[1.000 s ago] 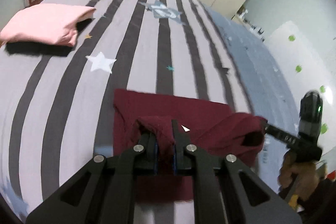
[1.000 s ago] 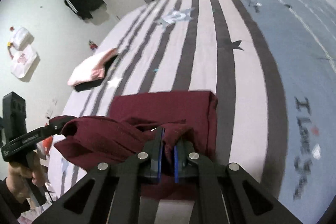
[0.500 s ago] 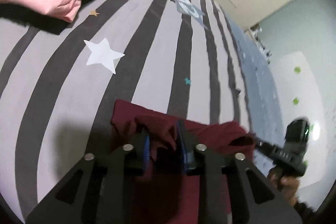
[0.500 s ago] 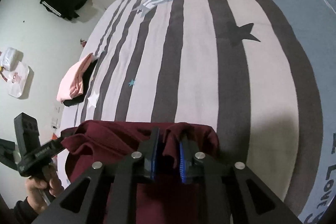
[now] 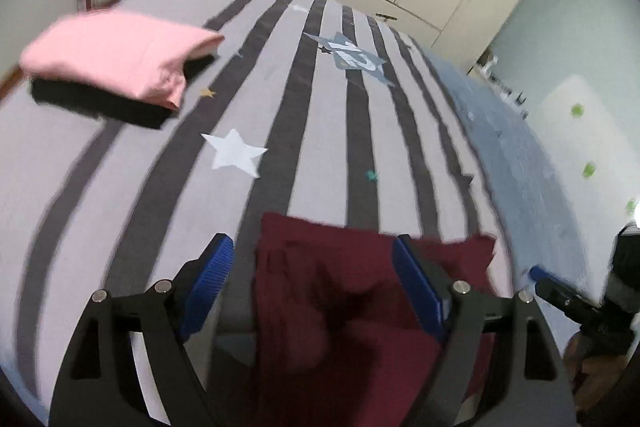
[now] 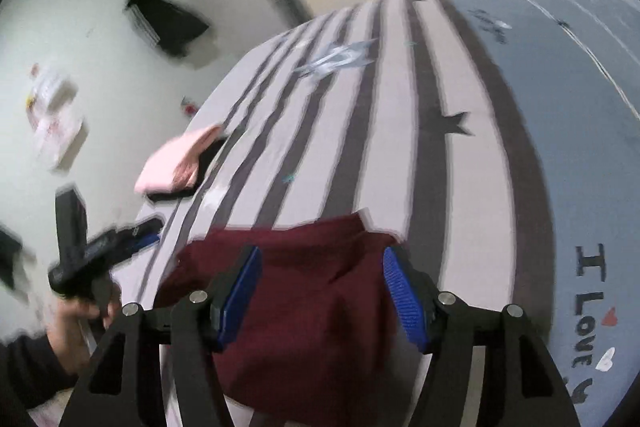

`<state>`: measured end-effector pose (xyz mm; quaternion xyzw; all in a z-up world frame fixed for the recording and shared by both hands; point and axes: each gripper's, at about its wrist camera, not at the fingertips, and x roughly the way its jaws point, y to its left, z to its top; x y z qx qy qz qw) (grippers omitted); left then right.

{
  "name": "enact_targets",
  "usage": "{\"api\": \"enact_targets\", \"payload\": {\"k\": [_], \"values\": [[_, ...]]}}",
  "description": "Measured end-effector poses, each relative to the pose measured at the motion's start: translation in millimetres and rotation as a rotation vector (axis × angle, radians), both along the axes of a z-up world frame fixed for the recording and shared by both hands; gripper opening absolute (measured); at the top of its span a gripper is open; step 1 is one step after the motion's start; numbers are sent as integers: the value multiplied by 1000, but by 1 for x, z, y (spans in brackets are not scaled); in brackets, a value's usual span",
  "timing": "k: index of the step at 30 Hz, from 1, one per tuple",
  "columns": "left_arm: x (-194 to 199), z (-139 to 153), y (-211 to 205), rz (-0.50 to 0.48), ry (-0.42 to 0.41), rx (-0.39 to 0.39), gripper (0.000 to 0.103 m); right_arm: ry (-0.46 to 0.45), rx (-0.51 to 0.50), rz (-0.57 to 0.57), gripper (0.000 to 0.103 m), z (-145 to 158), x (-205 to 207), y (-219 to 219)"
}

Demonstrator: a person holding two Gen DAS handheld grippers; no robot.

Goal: Fold clothes

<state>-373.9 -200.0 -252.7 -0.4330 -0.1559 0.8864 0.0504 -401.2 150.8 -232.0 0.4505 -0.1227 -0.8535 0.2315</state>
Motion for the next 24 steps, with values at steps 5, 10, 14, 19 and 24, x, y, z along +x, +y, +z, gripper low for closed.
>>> {"api": "enact_targets", "payload": {"k": [5,10,14,19,24], "values": [[13,-17,7,-31,-56,-116,79,47,260,12,58,-19,14,-34],[-3,-45,13,-123,-105,-118,68,-66,251,-82,59,-54,-9,-5],[-17,-56,18,-168,-129,-116,15,-116,209,-88,56,-67,-25,-1],[-18,-38,17,-185,-65,-110,7,-121,175,-69,11,-70,-30,-3],[-23,-26,16,-192,-27,-121,7,-94,129,-148,6,-58,-23,15]]}}
